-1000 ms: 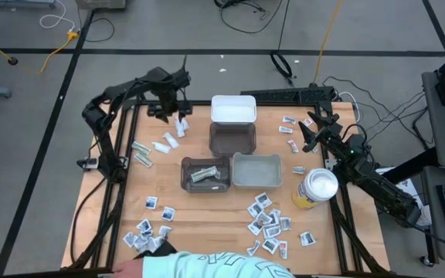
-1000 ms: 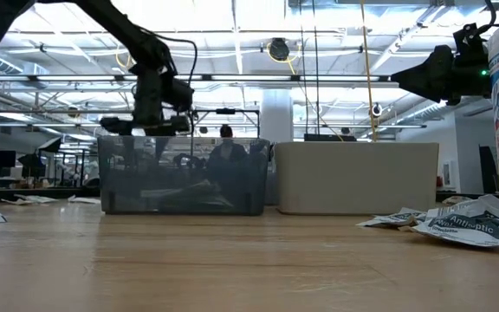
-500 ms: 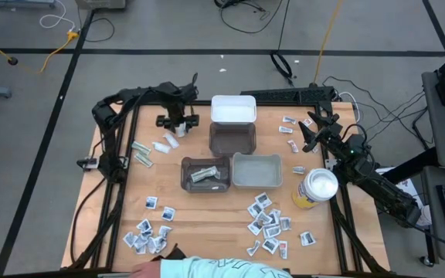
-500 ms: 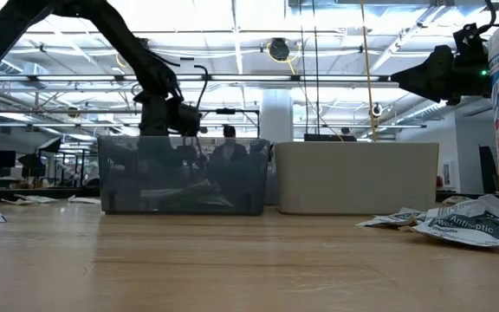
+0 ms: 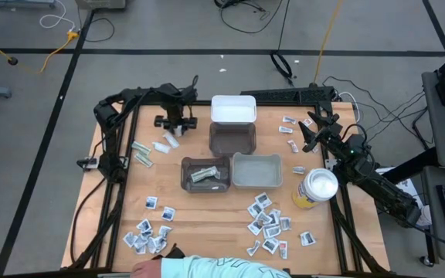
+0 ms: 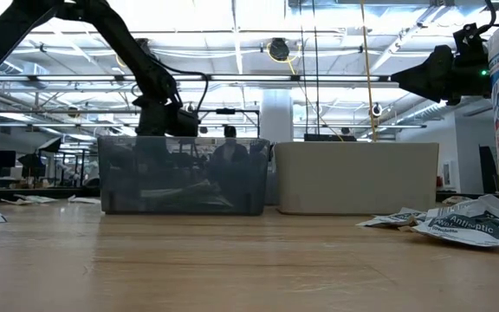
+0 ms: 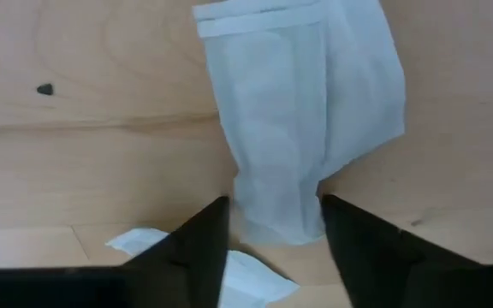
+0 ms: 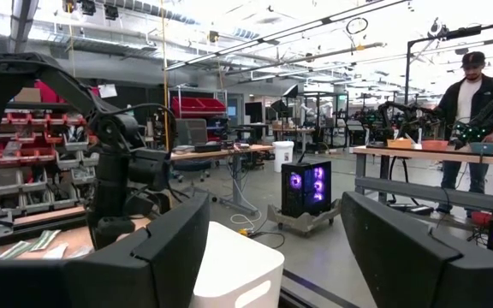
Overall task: Pick & Place First Aid Supplies
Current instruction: Put the white bandage into the bottom black bin
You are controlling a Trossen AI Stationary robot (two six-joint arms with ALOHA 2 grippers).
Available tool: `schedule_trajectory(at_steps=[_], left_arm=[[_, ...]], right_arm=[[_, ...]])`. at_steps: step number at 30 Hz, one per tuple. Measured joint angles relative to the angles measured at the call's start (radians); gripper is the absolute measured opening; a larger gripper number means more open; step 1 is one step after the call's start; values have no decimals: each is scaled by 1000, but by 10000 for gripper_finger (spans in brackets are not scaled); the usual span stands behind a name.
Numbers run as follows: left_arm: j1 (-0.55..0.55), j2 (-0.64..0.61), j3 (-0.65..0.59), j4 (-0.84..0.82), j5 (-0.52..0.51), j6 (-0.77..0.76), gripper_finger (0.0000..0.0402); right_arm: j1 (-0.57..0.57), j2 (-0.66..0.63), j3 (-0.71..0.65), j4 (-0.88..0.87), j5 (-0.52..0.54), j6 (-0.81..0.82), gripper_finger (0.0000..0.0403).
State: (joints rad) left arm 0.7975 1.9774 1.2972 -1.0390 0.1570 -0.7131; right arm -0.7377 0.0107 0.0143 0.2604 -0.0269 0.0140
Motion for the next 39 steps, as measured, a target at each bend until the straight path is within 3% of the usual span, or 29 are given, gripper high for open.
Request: schedule_trajectory(at_steps=[10,15,23,30,39], left_arm=[[1,0,0,1,-1,9,9],[0,-7,4,2,-4,26,4],[1,-129,10,-6,-36,106,3],[-1,-253,10,-57,-18,330,2],[-45,-349,10,-267,-31,788,1]], right_arm=[[0,0,0,0,0,0,263],[0,0,0,0,0,0,263],[0,0,0,0,0,0,263],[0,0,0,0,0,0,263],[0,0,0,0,0,0,263]])
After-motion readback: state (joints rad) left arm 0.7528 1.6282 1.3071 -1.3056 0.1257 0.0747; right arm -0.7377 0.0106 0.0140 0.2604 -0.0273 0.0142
